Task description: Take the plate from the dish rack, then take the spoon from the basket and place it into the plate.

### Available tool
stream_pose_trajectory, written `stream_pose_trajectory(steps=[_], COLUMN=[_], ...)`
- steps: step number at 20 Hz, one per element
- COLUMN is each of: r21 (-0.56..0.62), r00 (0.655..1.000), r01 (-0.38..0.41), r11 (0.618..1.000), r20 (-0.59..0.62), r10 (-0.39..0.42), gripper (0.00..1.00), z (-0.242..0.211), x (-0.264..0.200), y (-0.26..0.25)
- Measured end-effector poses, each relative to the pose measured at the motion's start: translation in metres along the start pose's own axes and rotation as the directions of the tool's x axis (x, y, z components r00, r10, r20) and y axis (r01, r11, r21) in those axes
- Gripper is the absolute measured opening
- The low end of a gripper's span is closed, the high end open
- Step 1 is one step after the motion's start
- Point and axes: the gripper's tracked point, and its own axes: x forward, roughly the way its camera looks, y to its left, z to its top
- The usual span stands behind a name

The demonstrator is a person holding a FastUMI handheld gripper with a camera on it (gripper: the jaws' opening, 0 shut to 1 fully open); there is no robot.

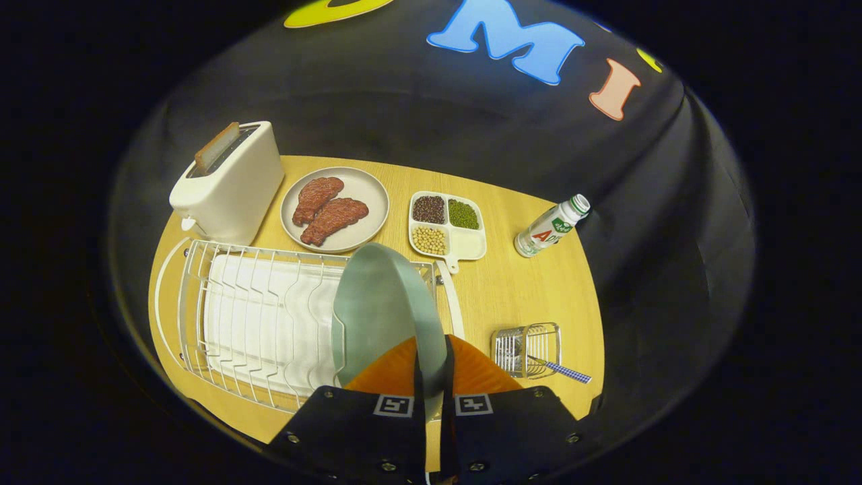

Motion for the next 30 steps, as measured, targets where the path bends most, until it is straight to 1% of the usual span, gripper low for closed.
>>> stream_pose_trajectory(steps=[2, 4, 5, 10, 14, 16, 18, 21, 23, 27, 30], r21=[-0.051, -0.112, -0.133, -0.134, -0.101, -0.108, -0.103, -0.044, -0.006, 0.054, 0.1], r00=[0.999, 0.999, 0.997, 0.995, 0.996, 0.997, 0.996, 0.991, 0.988, 0.986, 0.982], r01=[0.028, 0.049, 0.078, 0.091, 0.059, 0.037, -0.01, -0.085, -0.1, -0.118, -0.157], r11=[0.998, 0.993, 0.988, 0.987, 0.993, 0.993, 0.995, 0.995, 0.995, 0.992, 0.983], r20=[-0.015, -0.005, 0.012, 0.057, 0.076, 0.075, 0.084, 0.101, 0.117, 0.121, 0.122], r10=[-0.029, -0.05, -0.078, -0.084, -0.051, -0.029, 0.019, 0.089, 0.1, 0.11, 0.144], gripper=[0.08, 0.08, 0.08, 0.08, 0.08, 0.08, 0.08, 0.08, 0.08, 0.08, 0.08], z=[0.003, 0.007, 0.011, 0.024, 0.025, 0.022, 0.018, 0.007, 0.0, -0.021, -0.039], x=[-0.007, -0.014, -0.018, -0.03, -0.042, -0.052, -0.064, -0.083, -0.093, -0.098, -0.102], y=[0.002, 0.002, -0.004, -0.014, -0.025, -0.036, -0.045, -0.068, -0.092, -0.134, -0.157])
